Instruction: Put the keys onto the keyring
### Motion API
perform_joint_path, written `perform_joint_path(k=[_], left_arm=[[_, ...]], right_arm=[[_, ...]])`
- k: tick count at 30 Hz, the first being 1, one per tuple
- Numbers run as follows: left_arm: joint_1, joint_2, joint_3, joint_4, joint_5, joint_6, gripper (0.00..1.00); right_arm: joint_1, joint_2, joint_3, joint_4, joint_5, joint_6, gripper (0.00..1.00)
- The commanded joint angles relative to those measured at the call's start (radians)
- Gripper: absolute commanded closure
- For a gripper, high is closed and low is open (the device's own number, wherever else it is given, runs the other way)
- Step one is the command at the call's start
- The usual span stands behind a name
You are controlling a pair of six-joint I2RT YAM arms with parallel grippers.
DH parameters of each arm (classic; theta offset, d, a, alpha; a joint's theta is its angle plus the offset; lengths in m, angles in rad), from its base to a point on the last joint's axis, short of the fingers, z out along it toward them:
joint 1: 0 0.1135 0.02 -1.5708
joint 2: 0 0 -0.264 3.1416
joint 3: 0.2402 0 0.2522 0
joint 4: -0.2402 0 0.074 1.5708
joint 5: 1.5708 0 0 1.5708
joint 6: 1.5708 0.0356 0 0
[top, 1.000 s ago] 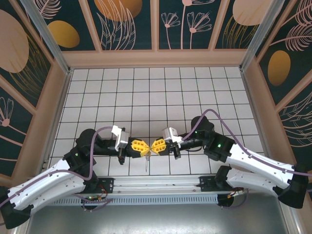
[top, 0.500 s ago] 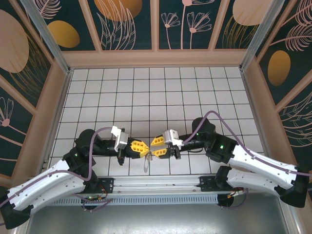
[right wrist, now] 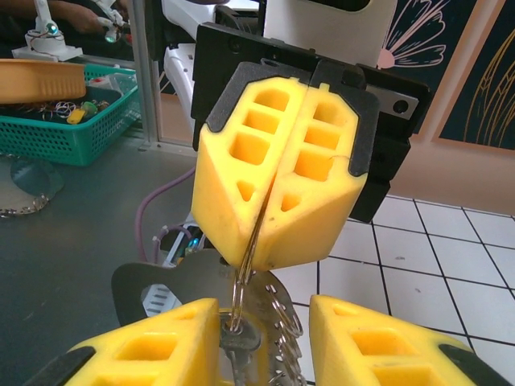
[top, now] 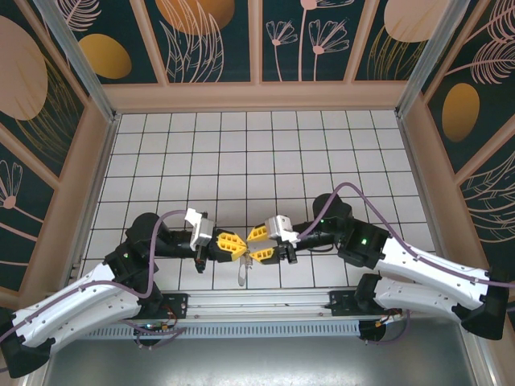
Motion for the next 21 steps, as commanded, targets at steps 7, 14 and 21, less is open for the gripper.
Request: perform_joint_path(k=[7, 14, 21], left_arm=[[0.000, -0.009, 0.033, 0.014, 0.012, 0.016, 1.00], [-0.001, -0.008, 0.032, 0.016, 0.011, 0.014, 1.00], [0.000, -0.003, 0.031, 0.023, 0.014, 0.016, 1.00]], right_arm=[[0.012, 0.008, 0.051, -0.009, -0.009, -0.009, 0.74], [0.013, 0.025, 0.056, -0.014, -0.007, -0.019, 0.75], [0.013, 0.031, 0.054, -0.021, -0.003, -0.020, 0.83]])
